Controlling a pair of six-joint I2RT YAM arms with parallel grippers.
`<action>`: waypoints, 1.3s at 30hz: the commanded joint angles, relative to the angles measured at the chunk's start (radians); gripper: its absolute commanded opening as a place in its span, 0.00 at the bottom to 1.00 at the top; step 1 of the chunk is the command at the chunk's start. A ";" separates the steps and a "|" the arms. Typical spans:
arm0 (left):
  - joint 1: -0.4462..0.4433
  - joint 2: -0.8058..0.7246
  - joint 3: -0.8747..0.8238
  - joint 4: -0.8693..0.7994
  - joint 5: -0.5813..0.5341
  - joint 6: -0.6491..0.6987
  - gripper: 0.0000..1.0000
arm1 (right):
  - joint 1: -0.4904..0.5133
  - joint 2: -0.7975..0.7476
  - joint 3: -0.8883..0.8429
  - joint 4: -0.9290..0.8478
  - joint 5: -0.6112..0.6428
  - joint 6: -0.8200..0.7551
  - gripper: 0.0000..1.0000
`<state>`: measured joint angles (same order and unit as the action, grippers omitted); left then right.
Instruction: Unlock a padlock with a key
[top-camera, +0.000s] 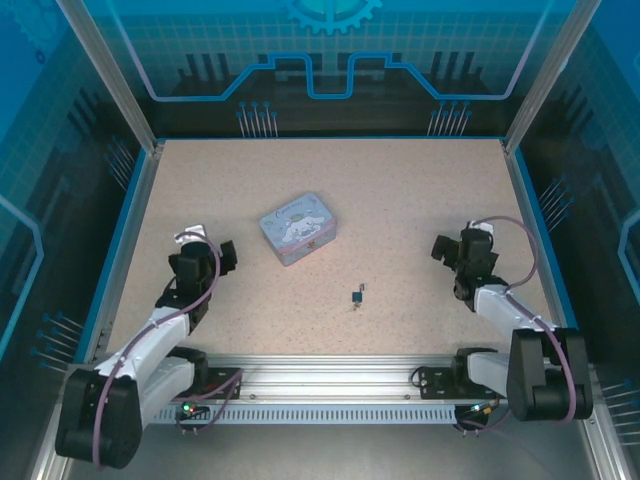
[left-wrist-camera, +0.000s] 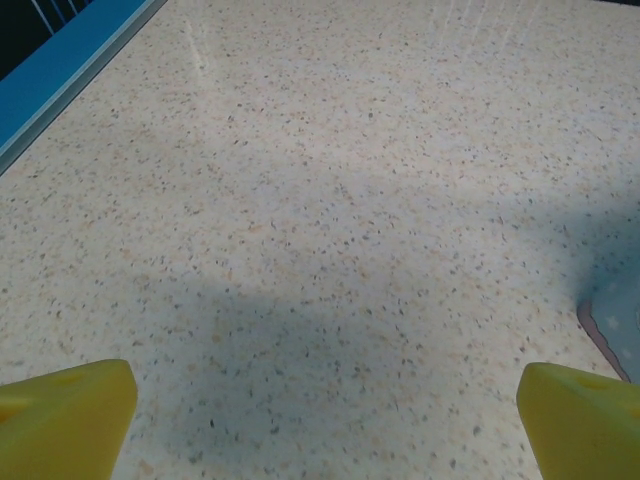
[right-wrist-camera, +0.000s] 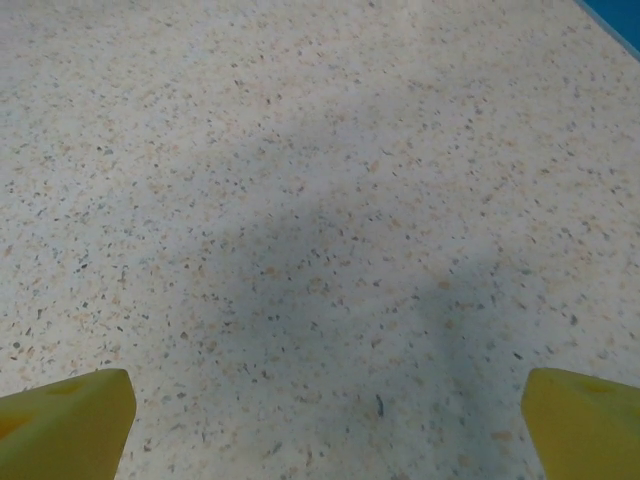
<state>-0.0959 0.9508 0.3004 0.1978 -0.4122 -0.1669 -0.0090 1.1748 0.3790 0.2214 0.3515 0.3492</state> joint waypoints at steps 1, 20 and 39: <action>0.054 0.049 -0.044 0.217 0.126 0.061 0.99 | 0.029 0.057 -0.033 0.348 -0.004 -0.078 1.00; 0.171 0.631 -0.062 1.040 0.465 0.105 0.99 | 0.098 0.256 -0.034 0.623 -0.094 -0.302 1.00; 0.123 0.599 0.070 0.742 0.378 0.142 0.99 | 0.096 0.327 0.040 0.556 -0.150 -0.332 1.00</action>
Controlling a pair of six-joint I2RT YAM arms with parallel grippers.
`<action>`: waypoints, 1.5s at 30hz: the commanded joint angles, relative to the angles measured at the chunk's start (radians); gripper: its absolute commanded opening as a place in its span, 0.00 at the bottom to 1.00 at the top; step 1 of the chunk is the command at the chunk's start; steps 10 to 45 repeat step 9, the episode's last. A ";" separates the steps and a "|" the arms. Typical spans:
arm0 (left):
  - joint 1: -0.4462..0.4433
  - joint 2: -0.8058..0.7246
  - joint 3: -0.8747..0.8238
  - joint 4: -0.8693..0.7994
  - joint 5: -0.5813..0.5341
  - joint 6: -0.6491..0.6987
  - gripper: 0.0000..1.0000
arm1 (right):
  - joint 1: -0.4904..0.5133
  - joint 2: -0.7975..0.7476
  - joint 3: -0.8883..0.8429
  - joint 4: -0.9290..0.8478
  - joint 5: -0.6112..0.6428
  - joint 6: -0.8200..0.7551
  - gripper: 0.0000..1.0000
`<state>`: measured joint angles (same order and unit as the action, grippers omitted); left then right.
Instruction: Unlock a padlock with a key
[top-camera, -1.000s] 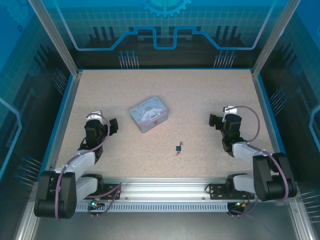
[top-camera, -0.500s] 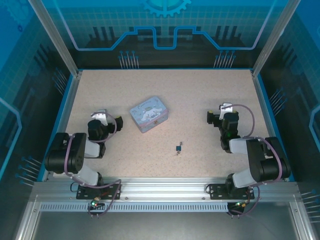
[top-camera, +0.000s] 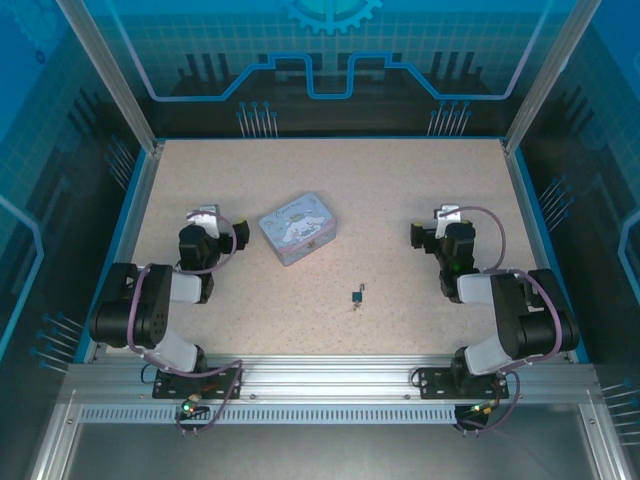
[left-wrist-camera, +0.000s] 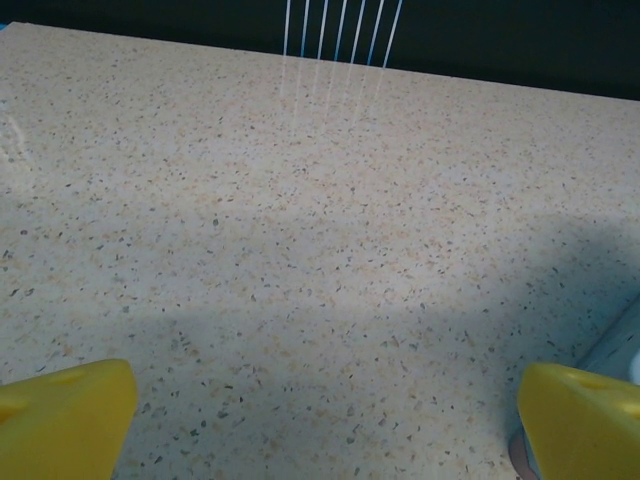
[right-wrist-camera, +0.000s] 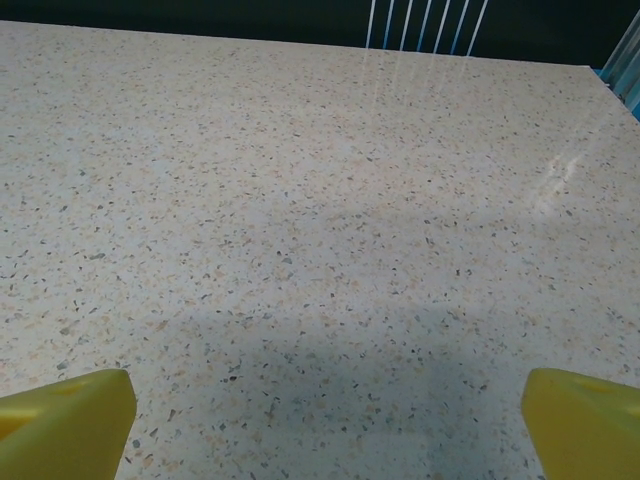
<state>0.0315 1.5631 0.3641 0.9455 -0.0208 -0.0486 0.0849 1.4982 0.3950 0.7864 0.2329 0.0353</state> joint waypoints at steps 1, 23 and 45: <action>-0.005 -0.014 0.006 -0.005 -0.014 0.024 0.99 | 0.002 0.004 0.025 -0.010 -0.044 -0.023 1.00; -0.005 -0.014 0.007 -0.006 -0.012 0.025 0.99 | -0.010 0.004 0.034 -0.025 -0.093 -0.028 1.00; -0.005 -0.014 0.007 -0.006 -0.012 0.025 0.99 | -0.010 0.004 0.034 -0.025 -0.093 -0.028 1.00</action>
